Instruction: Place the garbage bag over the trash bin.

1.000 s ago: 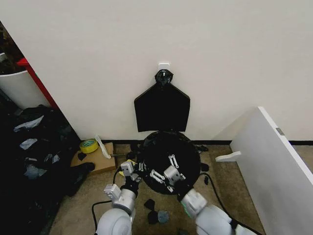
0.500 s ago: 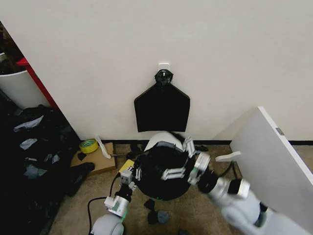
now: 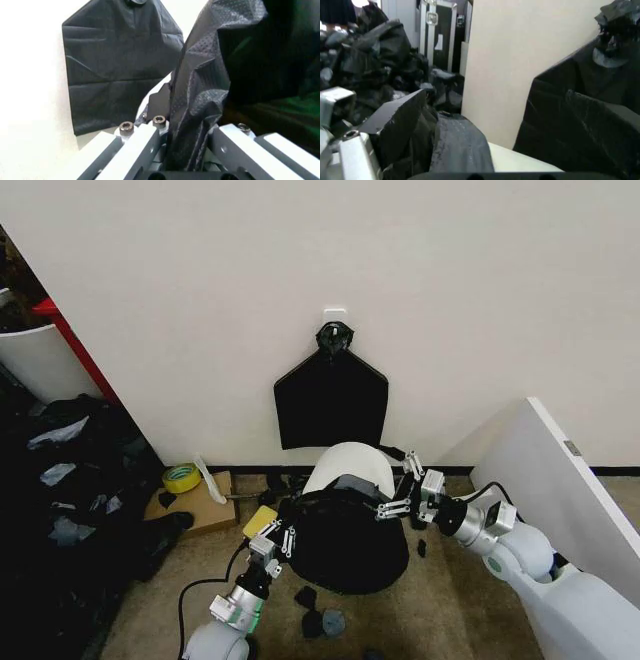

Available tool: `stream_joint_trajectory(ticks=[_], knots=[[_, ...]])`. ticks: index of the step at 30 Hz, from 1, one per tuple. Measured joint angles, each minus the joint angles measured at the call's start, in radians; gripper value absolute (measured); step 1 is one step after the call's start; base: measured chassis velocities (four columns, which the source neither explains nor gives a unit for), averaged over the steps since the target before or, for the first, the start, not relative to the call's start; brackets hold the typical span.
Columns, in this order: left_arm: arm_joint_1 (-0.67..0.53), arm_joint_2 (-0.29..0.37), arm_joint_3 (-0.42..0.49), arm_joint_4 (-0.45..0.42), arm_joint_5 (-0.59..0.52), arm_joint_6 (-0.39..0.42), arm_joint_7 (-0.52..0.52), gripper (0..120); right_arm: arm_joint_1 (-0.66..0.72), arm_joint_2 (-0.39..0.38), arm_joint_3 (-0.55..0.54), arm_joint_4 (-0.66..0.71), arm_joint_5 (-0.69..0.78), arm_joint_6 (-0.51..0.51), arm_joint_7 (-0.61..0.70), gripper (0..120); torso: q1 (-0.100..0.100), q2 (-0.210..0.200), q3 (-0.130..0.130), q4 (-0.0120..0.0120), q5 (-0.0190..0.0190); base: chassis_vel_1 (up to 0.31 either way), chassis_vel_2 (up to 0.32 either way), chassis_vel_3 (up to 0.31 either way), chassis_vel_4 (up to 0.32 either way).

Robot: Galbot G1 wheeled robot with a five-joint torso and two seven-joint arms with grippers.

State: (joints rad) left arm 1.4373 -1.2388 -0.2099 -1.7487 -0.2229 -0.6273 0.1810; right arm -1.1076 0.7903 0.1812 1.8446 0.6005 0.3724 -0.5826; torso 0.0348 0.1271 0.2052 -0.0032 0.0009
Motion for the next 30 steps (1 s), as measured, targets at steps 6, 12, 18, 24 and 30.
stream_joint_trajectory(ticks=[6, 12, 18, 24, 30], knots=[[0.015, 0.001, -0.002, -0.022, -0.007, -0.003, 0.023, 1, 0.02, 0.007, -0.002, -0.042, -0.074, 0.007, 0.019, 100, 0.0, 0.0, 0.0, 0.0002, -0.0002, 0.0, 0.0, 0.0, 0.0], [0.018, 0.0, -0.003, -0.027, -0.007, -0.006, 0.032, 1, 0.03, 0.01, -0.003, -0.061, -0.08, 0.018, 0.016, 100, 0.0, 0.0, 0.0, 0.0, -0.0001, 0.0, 0.0, 0.0, 0.0], [0.01, -0.005, 0.001, -0.017, -0.002, -0.007, 0.033, 1, 0.037, -0.003, -0.007, -0.031, -0.017, 0.022, -0.013, 100, 0.0, 0.0, 0.0, 0.0, -0.0001, 0.0, 0.0, 0.0, 0.0], [-0.013, -0.013, 0.009, 0.02, 0.024, -0.011, 0.026, 1, 0.074, -0.015, 0.043, -0.058, 0.086, -0.014, -0.184, 100, 0.0, 0.0, 0.0, 0.0001, 0.0, 0.0, 0.0, 0.0, 0.0], [-0.02, -0.012, 0.008, 0.028, 0.022, -0.018, 0.04, 1, 0.097, -0.012, 0.103, -0.152, 0.05, -0.07, -0.352, 100, 0.0, 0.0, 0.0, -0.0002, 0.0, 0.0, 0.0, 0.0, 0.0]])
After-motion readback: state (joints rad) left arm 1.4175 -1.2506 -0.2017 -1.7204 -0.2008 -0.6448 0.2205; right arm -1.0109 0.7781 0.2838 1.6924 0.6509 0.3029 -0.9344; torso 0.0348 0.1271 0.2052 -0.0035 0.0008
